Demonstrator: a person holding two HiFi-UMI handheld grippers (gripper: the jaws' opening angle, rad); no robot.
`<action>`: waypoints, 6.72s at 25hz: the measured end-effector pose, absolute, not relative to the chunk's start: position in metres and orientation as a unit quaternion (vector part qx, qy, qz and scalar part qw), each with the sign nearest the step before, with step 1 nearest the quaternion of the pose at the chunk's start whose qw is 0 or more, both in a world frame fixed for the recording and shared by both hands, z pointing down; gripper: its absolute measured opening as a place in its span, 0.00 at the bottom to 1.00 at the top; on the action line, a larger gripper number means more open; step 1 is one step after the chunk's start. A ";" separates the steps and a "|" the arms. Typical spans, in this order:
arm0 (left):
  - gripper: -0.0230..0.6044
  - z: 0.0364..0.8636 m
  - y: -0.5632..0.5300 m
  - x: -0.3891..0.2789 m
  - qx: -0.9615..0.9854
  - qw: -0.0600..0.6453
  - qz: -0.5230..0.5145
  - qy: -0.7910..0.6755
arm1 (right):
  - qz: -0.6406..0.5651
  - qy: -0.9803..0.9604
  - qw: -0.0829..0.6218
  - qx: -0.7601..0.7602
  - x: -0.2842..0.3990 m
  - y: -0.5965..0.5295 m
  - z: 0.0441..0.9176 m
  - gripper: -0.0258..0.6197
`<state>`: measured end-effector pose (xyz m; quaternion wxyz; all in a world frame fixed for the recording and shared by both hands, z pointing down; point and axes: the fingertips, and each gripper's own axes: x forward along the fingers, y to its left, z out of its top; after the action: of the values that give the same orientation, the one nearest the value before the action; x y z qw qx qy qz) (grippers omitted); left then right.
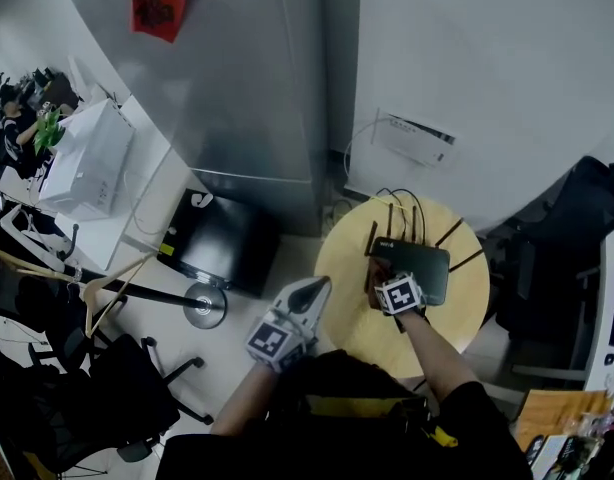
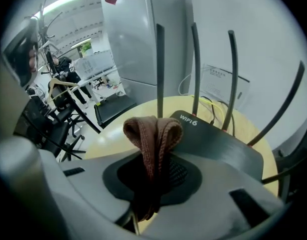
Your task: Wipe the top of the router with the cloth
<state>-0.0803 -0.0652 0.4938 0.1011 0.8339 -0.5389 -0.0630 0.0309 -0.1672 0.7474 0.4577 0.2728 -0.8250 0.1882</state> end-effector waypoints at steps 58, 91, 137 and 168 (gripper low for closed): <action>0.03 0.485 -0.093 -0.028 0.887 0.112 -0.076 -0.442 | 0.045 -0.737 0.542 0.402 0.217 -0.188 0.700 0.14; 0.03 0.502 -0.059 -0.091 0.817 0.137 -0.047 -0.557 | -0.218 -0.726 0.643 0.108 0.021 -0.229 0.733 0.14; 0.03 0.508 -0.107 -0.018 0.903 0.138 -0.044 -0.405 | -0.142 -0.771 0.608 0.127 0.066 -0.142 0.704 0.14; 0.03 0.515 -0.074 -0.052 0.853 0.164 -0.041 -0.494 | -0.121 -0.712 0.666 0.188 0.106 -0.222 0.736 0.14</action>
<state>-0.0523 -0.0742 0.5155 0.1639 0.8528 -0.4941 -0.0410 0.1057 -0.2224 0.7365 0.6657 0.1881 -0.7119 -0.1215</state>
